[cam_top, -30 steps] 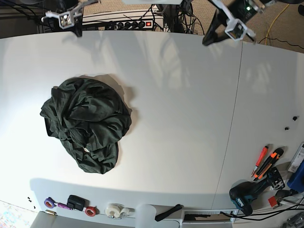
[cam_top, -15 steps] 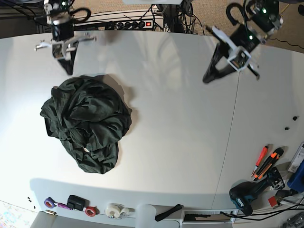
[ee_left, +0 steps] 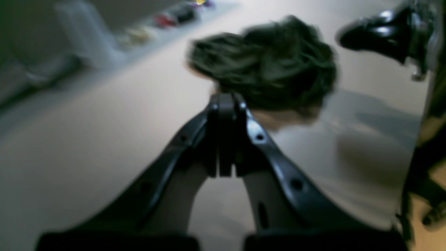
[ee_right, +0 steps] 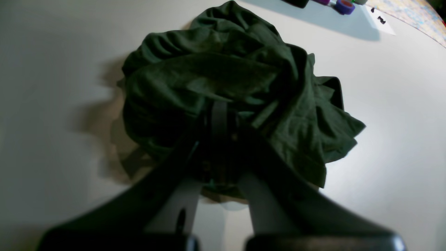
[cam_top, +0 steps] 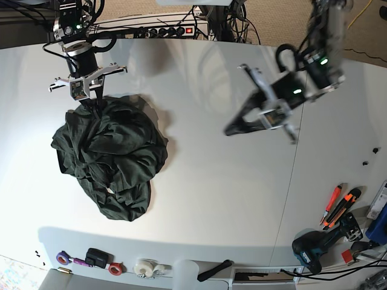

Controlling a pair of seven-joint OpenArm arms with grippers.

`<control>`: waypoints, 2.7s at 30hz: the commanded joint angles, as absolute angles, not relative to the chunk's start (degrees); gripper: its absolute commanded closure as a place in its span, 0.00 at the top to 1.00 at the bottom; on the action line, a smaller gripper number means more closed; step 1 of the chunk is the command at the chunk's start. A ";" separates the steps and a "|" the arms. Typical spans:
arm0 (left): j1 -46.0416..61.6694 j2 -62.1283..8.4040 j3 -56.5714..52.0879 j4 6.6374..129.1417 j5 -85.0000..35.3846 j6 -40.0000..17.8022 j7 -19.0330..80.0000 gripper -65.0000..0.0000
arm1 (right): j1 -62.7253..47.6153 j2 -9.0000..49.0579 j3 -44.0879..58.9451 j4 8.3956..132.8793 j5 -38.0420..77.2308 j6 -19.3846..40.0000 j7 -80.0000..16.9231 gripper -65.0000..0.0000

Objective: Layout the t-shirt on the table in an organized manner, then fold the t-shirt properly
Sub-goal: 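Move the right gripper over the green shirt heap, left gripper toward center, then grasp the green shirt edge with the right gripper and lift it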

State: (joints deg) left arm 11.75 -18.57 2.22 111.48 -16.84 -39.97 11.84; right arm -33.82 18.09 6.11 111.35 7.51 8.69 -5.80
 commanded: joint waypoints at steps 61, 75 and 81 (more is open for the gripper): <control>-1.56 -4.80 21.63 99.11 -5.65 -19.55 28.67 0.40 | -14.41 15.09 14.35 100.82 -10.33 0.01 -17.72 0.53; -1.54 -4.80 21.63 99.11 -6.48 -19.55 28.69 0.40 | -12.99 15.05 13.91 98.50 -7.07 4.05 -8.88 0.52; -1.58 -4.78 21.63 99.11 -6.48 -19.55 28.67 0.40 | -12.99 14.28 13.87 98.50 2.79 4.10 -9.45 0.52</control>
